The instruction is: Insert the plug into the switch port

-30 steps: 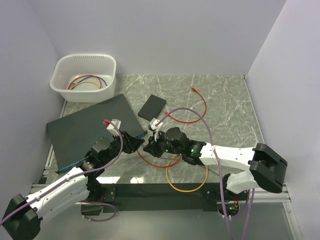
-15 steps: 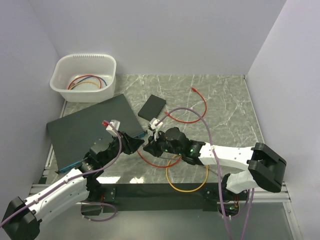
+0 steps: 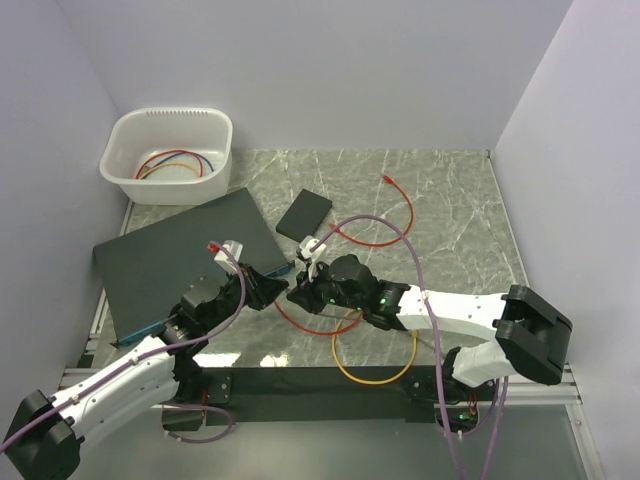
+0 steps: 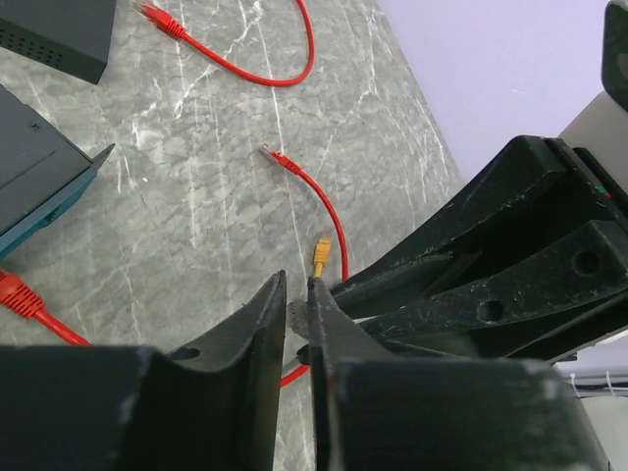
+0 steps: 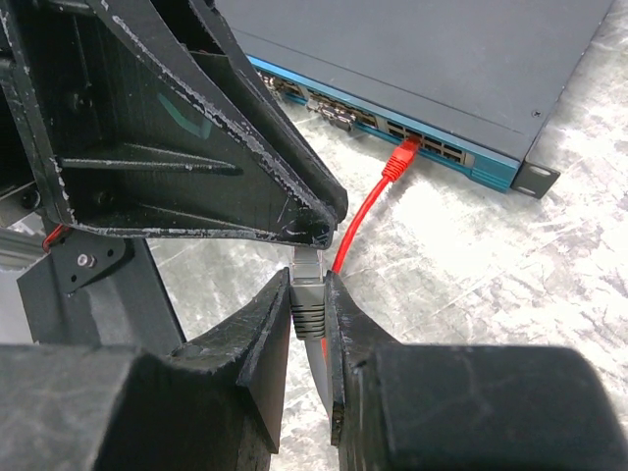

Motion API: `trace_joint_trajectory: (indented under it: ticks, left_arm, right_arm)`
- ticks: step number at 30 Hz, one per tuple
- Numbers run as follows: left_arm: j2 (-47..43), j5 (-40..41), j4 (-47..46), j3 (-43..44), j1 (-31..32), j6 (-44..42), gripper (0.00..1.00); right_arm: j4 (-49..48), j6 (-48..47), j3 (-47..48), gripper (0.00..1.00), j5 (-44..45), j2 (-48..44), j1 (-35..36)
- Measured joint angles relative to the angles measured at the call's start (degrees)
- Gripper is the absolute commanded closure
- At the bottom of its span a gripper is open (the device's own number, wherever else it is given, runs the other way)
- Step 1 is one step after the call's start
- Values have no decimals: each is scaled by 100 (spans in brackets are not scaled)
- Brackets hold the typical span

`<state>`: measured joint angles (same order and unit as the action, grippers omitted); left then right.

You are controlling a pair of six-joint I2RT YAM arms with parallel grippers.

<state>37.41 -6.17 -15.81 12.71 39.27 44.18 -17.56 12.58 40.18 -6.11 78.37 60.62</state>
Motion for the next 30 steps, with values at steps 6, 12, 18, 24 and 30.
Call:
trace_joint_trajectory:
  ticks: [6, 12, 18, 24, 30]
  left_arm:
    - [48, -28, -48, -7, 0, -9, 99]
    - [57, 4, 129, -7, 11, -13, 99]
    - [-15, 76, 221, -7, 15, 2, 99]
    - [-55, 492, 632, 33, 20, 28, 96]
    - [-588, 1434, 1685, 372, 20, 81, 76]
  right_arm:
    - [33, 17, 0, 73, 42, 61, 0]
    - [452, 221, 118, 28, 520, -260, 2]
    - [640, 304, 146, 33, 1067, -1569, -2]
    - [855, 238, 341, 39, 966, -1281, 15]
    - [1421, 52, 341, 37, 907, -704, 673]
